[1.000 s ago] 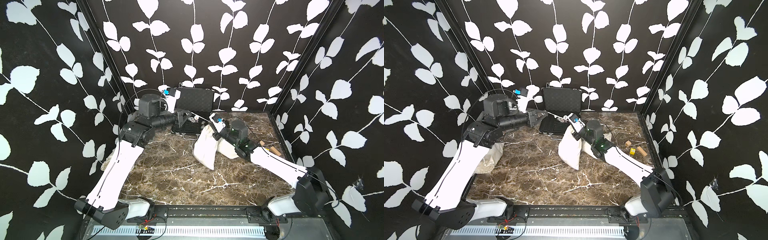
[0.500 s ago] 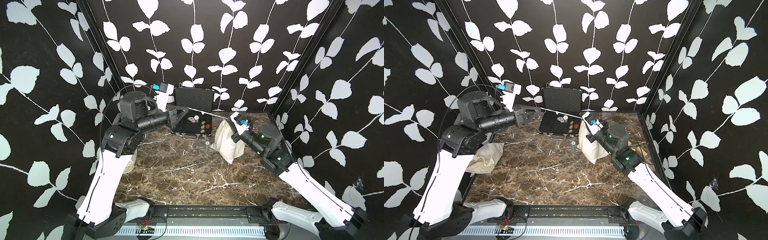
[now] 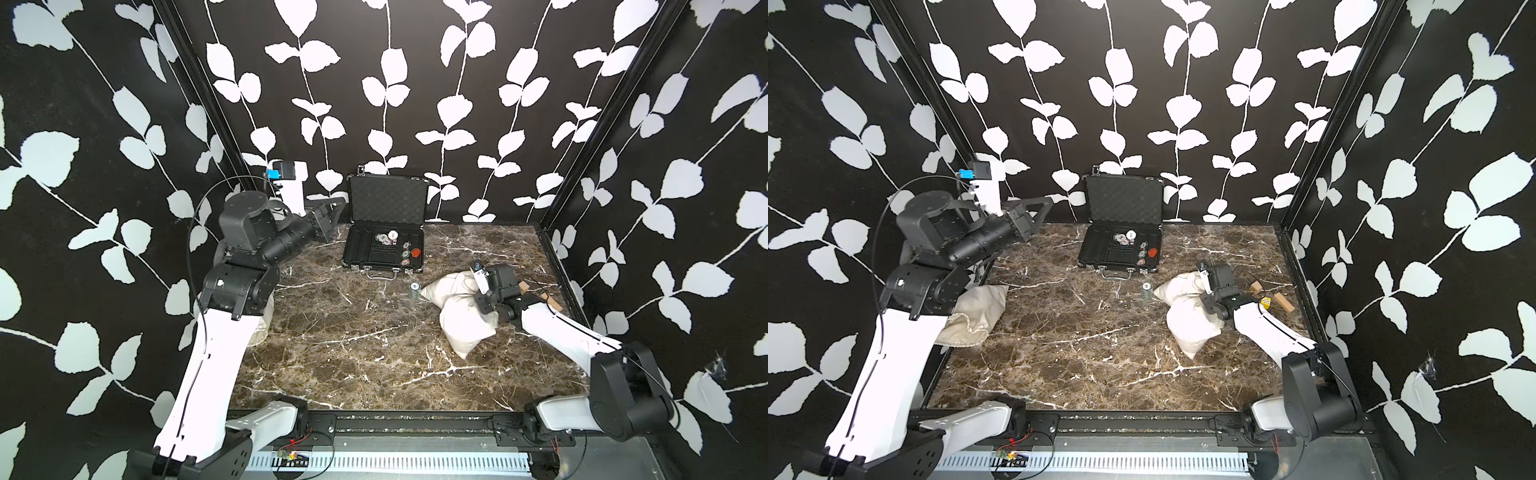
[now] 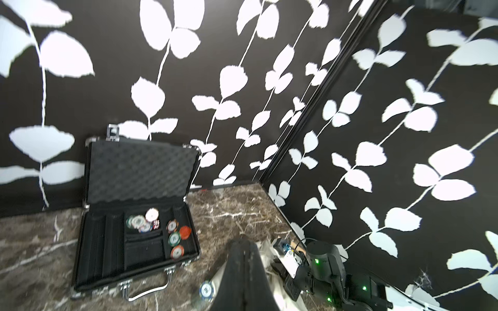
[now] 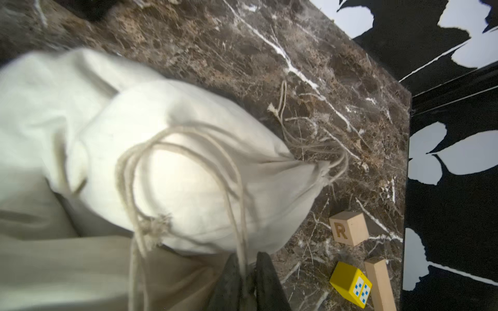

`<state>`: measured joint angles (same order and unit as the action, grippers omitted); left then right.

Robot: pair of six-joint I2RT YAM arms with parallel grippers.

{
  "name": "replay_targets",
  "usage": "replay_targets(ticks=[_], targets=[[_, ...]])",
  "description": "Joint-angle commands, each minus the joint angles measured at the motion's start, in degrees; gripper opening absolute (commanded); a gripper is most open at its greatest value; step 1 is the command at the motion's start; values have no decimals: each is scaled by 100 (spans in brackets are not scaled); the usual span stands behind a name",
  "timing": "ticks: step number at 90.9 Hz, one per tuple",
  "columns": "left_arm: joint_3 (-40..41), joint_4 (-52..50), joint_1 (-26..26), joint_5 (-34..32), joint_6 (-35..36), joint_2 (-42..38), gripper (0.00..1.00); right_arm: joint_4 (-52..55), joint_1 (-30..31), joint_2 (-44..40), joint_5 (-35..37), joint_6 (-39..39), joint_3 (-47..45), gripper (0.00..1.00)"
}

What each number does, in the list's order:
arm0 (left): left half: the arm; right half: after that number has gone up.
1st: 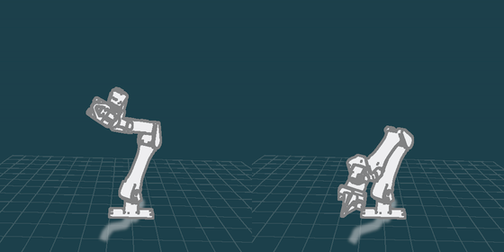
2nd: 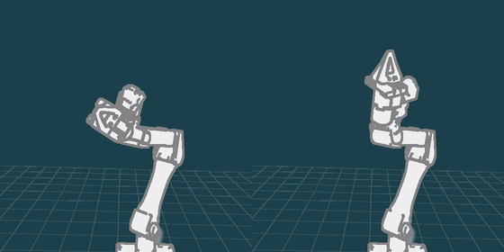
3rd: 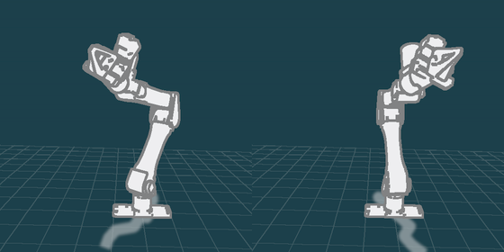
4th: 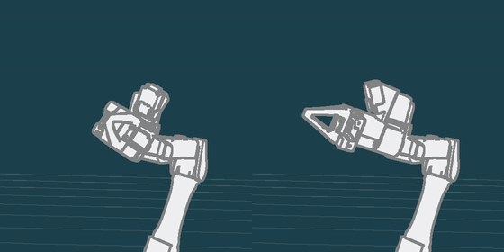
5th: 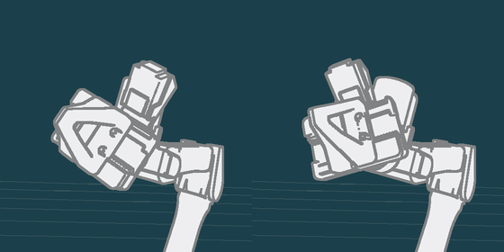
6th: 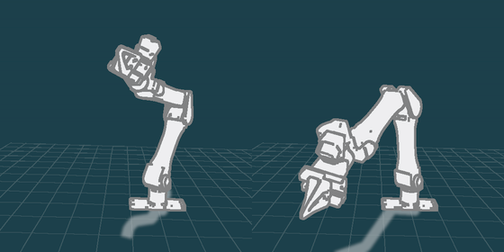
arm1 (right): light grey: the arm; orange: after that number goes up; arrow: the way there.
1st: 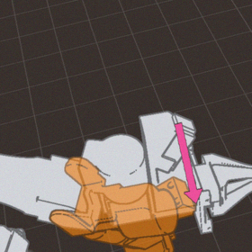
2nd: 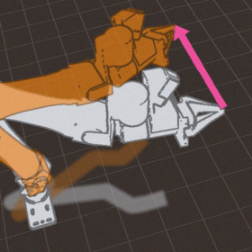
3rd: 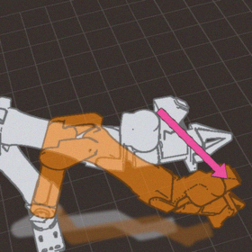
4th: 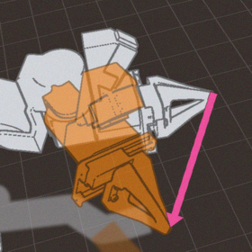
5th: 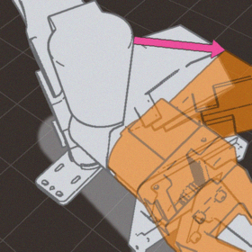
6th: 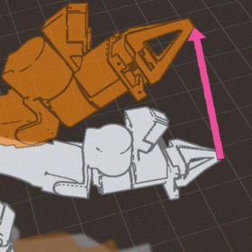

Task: Close the soil bag
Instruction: Frap the soil bag at the center of the board.

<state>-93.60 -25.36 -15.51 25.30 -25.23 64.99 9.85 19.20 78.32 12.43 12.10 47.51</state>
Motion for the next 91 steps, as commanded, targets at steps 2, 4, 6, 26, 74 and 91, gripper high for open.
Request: replay_targets(ticks=[2,4,6,26,74,91], targets=[[-91,41,57,324,270,101,0,134,38,-510,-531,22,545,10],[-76,-56,46,354,311,151,0,121,46,-616,-728,8,555,10],[-28,-127,25,373,380,197,0,67,48,-707,-947,-24,553,9],[1097,-155,-1320,-679,1437,586,13,-509,253,-1284,-2706,-459,619,6],[1612,1700,-2662,-951,2792,2237,66,-589,782,-906,-3675,-227,998,6],[1567,1823,-2671,-481,2919,2678,66,-621,787,-896,-3700,-225,965,7]])
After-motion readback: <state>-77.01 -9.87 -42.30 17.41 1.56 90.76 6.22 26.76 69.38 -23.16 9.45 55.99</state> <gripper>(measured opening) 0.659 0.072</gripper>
